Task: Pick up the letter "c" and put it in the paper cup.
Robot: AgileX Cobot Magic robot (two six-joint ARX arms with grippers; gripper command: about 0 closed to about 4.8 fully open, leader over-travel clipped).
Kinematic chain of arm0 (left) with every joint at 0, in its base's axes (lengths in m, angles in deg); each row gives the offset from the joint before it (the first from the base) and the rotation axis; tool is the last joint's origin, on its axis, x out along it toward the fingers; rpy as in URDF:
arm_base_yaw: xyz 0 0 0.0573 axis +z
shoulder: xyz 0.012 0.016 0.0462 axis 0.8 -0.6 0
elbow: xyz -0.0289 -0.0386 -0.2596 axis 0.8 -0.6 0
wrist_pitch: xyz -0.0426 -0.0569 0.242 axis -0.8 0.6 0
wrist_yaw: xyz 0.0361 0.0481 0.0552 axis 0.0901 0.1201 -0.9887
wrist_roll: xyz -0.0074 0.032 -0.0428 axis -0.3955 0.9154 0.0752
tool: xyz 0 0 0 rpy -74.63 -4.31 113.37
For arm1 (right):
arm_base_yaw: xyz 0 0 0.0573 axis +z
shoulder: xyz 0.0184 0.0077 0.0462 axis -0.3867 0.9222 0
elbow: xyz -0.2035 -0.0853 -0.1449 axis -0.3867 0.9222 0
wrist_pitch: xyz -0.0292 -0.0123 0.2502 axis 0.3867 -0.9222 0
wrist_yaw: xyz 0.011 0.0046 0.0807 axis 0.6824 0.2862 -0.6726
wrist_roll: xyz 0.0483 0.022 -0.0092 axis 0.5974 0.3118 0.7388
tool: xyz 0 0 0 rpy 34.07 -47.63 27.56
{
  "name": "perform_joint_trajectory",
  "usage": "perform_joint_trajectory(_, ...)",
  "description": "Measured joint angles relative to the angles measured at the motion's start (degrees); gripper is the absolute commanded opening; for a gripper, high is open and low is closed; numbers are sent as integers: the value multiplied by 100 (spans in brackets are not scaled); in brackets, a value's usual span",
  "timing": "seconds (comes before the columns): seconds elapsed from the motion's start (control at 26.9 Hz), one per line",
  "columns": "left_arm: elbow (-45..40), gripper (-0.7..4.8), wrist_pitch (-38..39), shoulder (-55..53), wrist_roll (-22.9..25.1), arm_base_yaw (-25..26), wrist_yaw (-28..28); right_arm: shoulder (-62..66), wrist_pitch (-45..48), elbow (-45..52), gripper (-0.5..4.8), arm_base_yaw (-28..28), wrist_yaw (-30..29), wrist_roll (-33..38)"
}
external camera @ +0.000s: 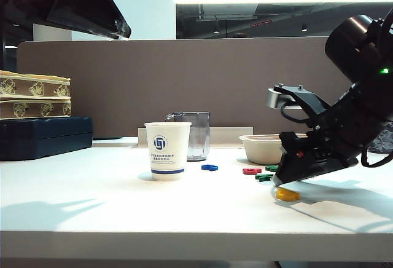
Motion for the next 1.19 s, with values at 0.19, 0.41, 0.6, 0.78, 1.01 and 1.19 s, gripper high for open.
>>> perform_joint_trajectory(0.19,0,88,4,0,2,0,0,122,181,-42,229,2,-24,0)
perform_joint_trajectory(0.41,0,88,17,-2,2,0,0,291,142,-256,230,0,-24,0)
perform_joint_trajectory(0.6,0,88,63,-2,2,2,0,339,146,-297,230,0,-20,2)
perform_joint_trajectory(0.78,0,88,83,-2,2,2,0,376,157,-310,229,-94,-59,-2)
perform_joint_trajectory(1.01,0,88,83,2,2,2,0,492,254,-363,229,-212,-105,-2)
perform_joint_trajectory(1.19,0,88,90,2,2,0,0,492,251,-365,199,-212,-103,0)
